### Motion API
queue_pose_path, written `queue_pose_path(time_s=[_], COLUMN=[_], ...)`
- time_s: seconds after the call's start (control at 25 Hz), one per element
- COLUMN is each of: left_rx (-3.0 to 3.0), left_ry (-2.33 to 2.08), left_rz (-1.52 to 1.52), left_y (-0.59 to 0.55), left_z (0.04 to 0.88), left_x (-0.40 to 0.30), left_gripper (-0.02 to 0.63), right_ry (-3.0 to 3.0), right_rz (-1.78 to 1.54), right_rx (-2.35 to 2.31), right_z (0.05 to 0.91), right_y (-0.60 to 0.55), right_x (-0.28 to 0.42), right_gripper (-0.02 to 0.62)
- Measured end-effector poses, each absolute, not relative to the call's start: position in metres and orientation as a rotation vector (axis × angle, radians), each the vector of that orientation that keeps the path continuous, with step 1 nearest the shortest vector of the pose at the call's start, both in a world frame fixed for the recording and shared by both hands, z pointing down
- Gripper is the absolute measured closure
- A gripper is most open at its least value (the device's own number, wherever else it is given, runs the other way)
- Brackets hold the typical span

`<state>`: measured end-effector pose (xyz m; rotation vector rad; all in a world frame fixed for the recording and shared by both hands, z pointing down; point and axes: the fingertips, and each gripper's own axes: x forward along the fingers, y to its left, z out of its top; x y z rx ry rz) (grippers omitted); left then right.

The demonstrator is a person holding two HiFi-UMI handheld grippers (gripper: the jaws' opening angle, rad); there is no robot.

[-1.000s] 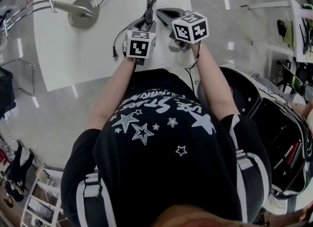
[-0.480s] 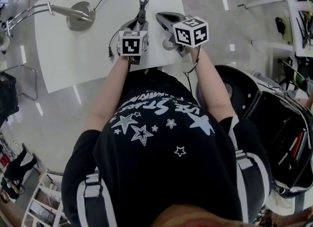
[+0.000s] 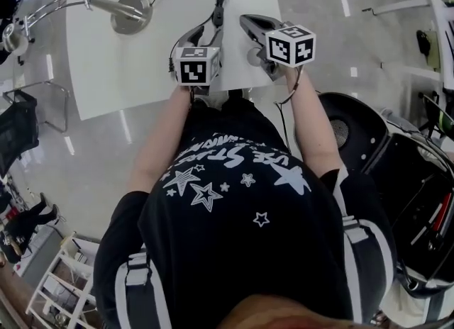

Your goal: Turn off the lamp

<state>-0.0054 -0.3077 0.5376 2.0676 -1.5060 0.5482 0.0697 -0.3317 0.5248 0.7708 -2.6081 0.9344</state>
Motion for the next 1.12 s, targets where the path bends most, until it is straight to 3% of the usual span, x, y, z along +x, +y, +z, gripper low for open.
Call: queue_pose_path(time_s=[1.12], left_rx=[2.237], left_ry=[-1.443], left_rz=[0.198], left_y=[-0.184], left_z=[0.446], left_x=[-0.116], left_gripper=[0.425], right_ry=[-2.640], right_rz=[0.901], right_rx=[0.948], right_z=[0.480], right_y=[-0.201], right_x=[-0.028], right_gripper=[0.589])
